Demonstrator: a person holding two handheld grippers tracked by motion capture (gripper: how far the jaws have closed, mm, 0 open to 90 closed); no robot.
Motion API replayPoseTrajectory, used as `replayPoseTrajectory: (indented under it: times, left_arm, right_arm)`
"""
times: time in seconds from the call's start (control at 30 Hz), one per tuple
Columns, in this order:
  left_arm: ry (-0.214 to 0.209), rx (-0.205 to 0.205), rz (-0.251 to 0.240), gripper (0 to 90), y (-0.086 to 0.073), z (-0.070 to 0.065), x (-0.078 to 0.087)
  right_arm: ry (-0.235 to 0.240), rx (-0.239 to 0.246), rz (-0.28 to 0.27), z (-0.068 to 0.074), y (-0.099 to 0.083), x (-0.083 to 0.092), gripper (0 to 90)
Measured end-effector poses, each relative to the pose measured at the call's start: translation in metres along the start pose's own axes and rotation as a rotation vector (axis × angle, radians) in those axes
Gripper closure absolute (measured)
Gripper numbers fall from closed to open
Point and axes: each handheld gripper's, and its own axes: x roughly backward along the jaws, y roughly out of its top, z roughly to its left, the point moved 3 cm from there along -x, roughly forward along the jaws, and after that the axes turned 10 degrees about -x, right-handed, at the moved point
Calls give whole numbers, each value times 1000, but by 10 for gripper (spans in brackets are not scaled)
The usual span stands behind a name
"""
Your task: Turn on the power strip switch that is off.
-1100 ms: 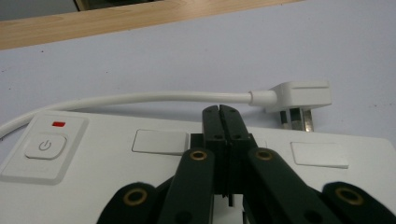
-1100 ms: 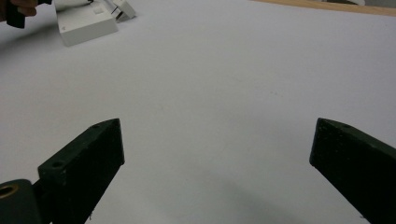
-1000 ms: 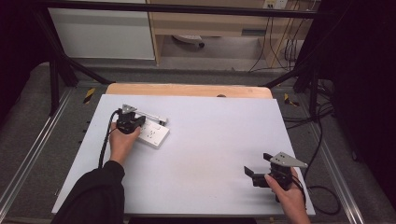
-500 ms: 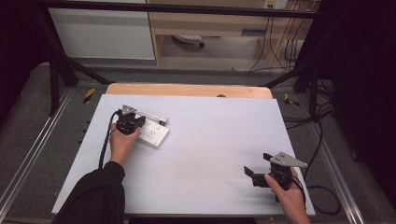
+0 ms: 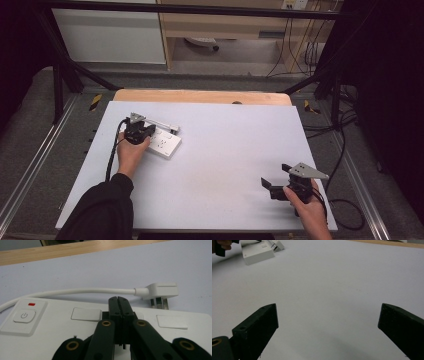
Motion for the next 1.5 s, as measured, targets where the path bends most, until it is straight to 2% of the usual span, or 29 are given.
replayPoseTrajectory:
  times: [0.73, 1.1, 1.33, 1.5]
  left_arm:
    - [-4, 4, -14, 900, 2, 1, 1]
    - [-21, 15, -40, 899, 8, -1, 5]
    - [-25, 21, -47, 817, 9, 0, 7]
    - [-18, 29, -57, 719, 11, 0, 8]
  right_arm:
    - [0, -2, 0, -1, 0, 0, 33]
    - [2, 1, 0, 0, 0, 0, 33]
    - [0, 3, -2, 0, 0, 0, 31]
    - [0, 2, 0, 0, 0, 0, 31]
